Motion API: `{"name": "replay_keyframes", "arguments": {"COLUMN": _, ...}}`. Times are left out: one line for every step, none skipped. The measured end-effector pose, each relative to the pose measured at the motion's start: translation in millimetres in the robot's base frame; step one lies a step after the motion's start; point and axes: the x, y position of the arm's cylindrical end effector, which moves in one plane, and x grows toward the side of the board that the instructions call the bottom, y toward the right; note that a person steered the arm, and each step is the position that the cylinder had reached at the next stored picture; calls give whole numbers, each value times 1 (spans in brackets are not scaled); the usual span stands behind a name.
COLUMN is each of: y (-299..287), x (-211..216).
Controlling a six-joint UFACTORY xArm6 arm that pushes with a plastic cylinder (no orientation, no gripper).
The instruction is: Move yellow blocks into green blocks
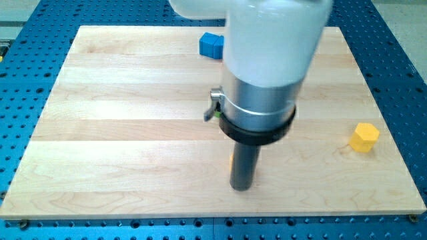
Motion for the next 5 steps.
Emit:
{"name": "replay_keyframes", "arguments": {"y": -2, "x": -30}}
{"name": "replay_keyframes", "arguments": {"y": -2, "x": -52}}
{"name": "replay_keyframes", "arguments": {"y": 6, "x": -16}}
{"name": "replay_keyframes", "arguments": {"y": 27, "x": -34}}
{"name": "replay_keyframes", "arguments": {"y": 9, "x": -68}}
